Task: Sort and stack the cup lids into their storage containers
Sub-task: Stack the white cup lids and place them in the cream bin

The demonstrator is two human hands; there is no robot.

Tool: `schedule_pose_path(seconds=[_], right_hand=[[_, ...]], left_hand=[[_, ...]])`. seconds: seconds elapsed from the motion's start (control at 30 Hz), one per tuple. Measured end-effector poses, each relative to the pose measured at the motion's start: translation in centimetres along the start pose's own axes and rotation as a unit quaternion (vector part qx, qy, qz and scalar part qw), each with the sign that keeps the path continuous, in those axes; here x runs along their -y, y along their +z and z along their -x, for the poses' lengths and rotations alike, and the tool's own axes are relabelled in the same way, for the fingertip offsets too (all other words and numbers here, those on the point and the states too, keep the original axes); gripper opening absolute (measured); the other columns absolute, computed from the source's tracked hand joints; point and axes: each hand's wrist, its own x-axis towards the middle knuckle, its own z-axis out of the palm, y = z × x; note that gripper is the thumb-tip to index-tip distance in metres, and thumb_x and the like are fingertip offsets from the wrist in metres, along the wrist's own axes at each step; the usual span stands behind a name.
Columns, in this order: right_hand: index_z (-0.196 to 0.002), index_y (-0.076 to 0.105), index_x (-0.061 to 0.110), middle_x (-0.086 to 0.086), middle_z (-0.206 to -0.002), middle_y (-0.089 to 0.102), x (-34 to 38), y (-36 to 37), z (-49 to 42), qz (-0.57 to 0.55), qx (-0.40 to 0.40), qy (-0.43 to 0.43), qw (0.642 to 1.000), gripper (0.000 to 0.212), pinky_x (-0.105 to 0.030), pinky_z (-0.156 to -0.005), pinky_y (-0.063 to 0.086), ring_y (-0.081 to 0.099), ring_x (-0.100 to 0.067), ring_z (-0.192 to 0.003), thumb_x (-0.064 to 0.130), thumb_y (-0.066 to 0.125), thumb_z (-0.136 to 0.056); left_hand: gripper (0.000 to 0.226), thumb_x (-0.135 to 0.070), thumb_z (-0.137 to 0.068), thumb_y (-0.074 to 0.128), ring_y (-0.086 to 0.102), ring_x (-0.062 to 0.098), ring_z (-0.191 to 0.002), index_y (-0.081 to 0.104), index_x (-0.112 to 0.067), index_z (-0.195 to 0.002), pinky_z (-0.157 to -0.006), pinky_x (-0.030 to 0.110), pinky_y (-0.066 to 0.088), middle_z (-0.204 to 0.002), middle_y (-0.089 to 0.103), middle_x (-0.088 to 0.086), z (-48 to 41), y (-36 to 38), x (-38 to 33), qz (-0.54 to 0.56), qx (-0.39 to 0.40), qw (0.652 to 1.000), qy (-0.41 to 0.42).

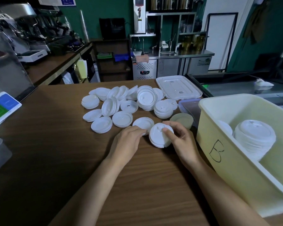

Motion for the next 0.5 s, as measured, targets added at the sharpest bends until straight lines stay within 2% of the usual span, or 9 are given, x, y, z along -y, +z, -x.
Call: schedule_pose_path(seconds=[0.07, 0.13, 0.2, 0.27, 0.33, 0.4, 0.5], right_hand=[[-0.116, 0.075, 0.020, 0.004, -0.117, 0.078, -0.1, 0.0, 0.0, 0.001, 0.015, 0.004, 1.000, 0.029, -0.026, -0.098, 0.054, 0.071, -0.013, -0.114, 0.002, 0.076, -0.093], [-0.117, 0.075, 0.022, 0.004, -0.119, 0.078, -0.2, 0.1, 0.1, 0.009, 0.022, 0.003, 1.000, 0.037, -0.032, -0.103, 0.054, 0.070, -0.014, -0.116, -0.003, 0.077, -0.090], [-0.116, 0.075, 0.026, 0.005, -0.120, 0.077, -0.1, 0.1, 0.1, 0.012, 0.023, -0.002, 1.000, 0.039, -0.036, -0.106, 0.054, 0.070, -0.014, -0.118, -0.003, 0.077, -0.089], [-0.118, 0.074, 0.027, 0.004, -0.121, 0.077, -0.1, 0.1, 0.0, 0.010, 0.023, -0.005, 1.000, 0.041, -0.038, -0.107, 0.053, 0.070, -0.015, -0.119, -0.001, 0.079, -0.089], [-0.126, 0.070, 0.029, 0.002, -0.125, 0.076, -0.3, 0.1, -0.1, 0.001, 0.022, 0.003, 1.000, 0.048, -0.036, -0.106, 0.053, 0.070, -0.016, -0.120, 0.003, 0.083, -0.088], [-0.131, 0.067, 0.033, 0.000, -0.128, 0.075, -0.3, 0.0, 0.0, -0.002, 0.017, 0.016, 1.000, 0.054, -0.033, -0.104, 0.053, 0.070, -0.015, -0.120, 0.011, 0.087, -0.086], [-0.126, 0.071, 0.026, 0.003, -0.121, 0.078, 0.0, 0.0, 0.1, -0.003, 0.020, 0.014, 1.000, 0.045, -0.027, -0.098, 0.055, 0.072, -0.011, -0.116, 0.008, 0.084, -0.088]], left_hand=[[0.027, 0.000, -0.093, 0.070, 0.072, 0.023, -0.095, 0.079, -0.016, -0.113, -0.078, 0.041, 0.060, -0.103, 0.077, -0.003, 0.1, -0.3, 0.3, -0.005, -0.013, 1.000, -0.007], [0.026, 0.000, -0.091, 0.074, 0.072, 0.019, -0.091, 0.079, -0.017, -0.110, -0.077, 0.039, 0.060, -0.099, 0.076, -0.005, 0.2, -0.6, 0.5, 0.007, -0.019, 1.000, -0.018], [0.024, 0.000, -0.086, 0.080, 0.066, 0.007, -0.082, 0.079, -0.017, -0.103, -0.075, 0.030, 0.057, -0.090, 0.071, -0.010, 0.3, -0.9, 0.5, 0.041, -0.030, 0.998, -0.047], [0.020, -0.001, -0.082, 0.084, 0.060, 0.004, -0.073, 0.078, -0.015, -0.094, -0.072, 0.023, 0.054, -0.081, 0.064, -0.014, 0.2, -1.3, 0.3, 0.094, -0.044, 0.991, -0.083], [0.019, -0.004, -0.079, 0.087, 0.060, 0.007, -0.073, 0.078, -0.016, -0.090, -0.072, 0.021, 0.054, -0.079, 0.068, -0.011, 0.1, -1.7, -0.1, 0.160, -0.054, 0.977, -0.128], [0.025, -0.006, -0.079, 0.088, 0.063, 0.007, -0.074, 0.078, -0.027, -0.089, -0.074, 0.020, 0.055, -0.083, 0.074, -0.008, 0.0, -2.4, -0.4, 0.234, -0.065, 0.954, -0.178], [0.029, -0.008, -0.083, 0.086, 0.071, 0.011, -0.082, 0.076, -0.033, -0.094, -0.080, 0.021, 0.058, -0.091, 0.077, -0.009, -0.3, -3.3, -0.8, 0.323, -0.079, 0.918, -0.216]])
